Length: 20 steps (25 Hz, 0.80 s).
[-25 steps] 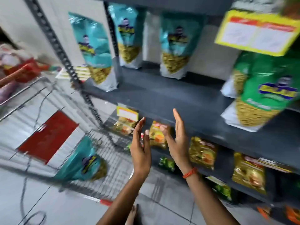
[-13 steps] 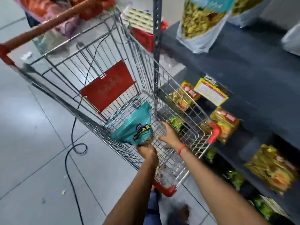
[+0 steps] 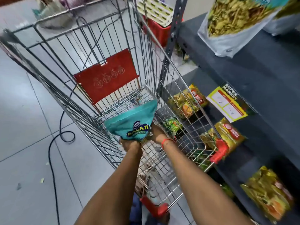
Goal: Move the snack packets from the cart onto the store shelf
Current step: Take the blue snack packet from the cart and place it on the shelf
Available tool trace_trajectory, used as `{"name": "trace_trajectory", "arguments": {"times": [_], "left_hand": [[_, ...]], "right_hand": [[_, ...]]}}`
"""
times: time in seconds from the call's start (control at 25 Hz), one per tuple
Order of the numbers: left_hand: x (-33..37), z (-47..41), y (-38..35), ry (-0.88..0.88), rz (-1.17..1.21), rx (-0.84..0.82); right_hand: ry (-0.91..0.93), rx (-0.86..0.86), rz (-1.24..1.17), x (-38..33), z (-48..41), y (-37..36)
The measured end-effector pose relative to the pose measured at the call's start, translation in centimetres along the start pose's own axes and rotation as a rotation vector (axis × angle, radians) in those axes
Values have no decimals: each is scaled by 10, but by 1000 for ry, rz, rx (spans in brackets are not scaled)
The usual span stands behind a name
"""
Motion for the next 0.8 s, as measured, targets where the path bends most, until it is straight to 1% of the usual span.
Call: {"name": "trace_trajectory", "arguments": {"times": [0.04,0.08,0.12,0.16,0.2,0.24,0.28,0.32,0.44,0.6,0.68,0.8], "left_hand": [[3,1,-1,41,-42,-60],[8,6,-2,47,-74,-103],[17,13,-3,26,-96,-147],[31,28,-6,-23,-170,-196],[45,44,-11,-81,-244,-270],[56,56,-14,-153,-347,-329],[68,72,-19,-224,-398,-419],[81,86,-21,-299,-443,-499],[126,135,-34,-453,-448,-682],[175,211,-66,-633,-419,-937],[186,232,-93,-650,-393,-1051],[192,273,-149,-718,-435,-1227]], "right_hand": [[20,-29,-73,1,9,-2],[81,5,-105,1,14,1],[130,56,-186,3,19,8],[176,110,-234,0,33,18],[220,134,-331,0,46,24],[230,169,-378,-2,58,33],[278,198,-422,-8,77,44],[314,251,-415,-16,98,55],[520,415,-418,-40,162,90],[711,592,-508,-66,242,137],[767,657,-554,-67,268,160],[795,828,-540,-56,307,204]]}}
Point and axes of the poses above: each hand's wrist, its own z-axis away from the middle knuckle, its own y-axis out of the back of the hand, x = y × z, the point moved 6 cm from there along -z, towards the middle knuckle, and after that the axes turned 11 degrees about -x, right-handed, at the moved point
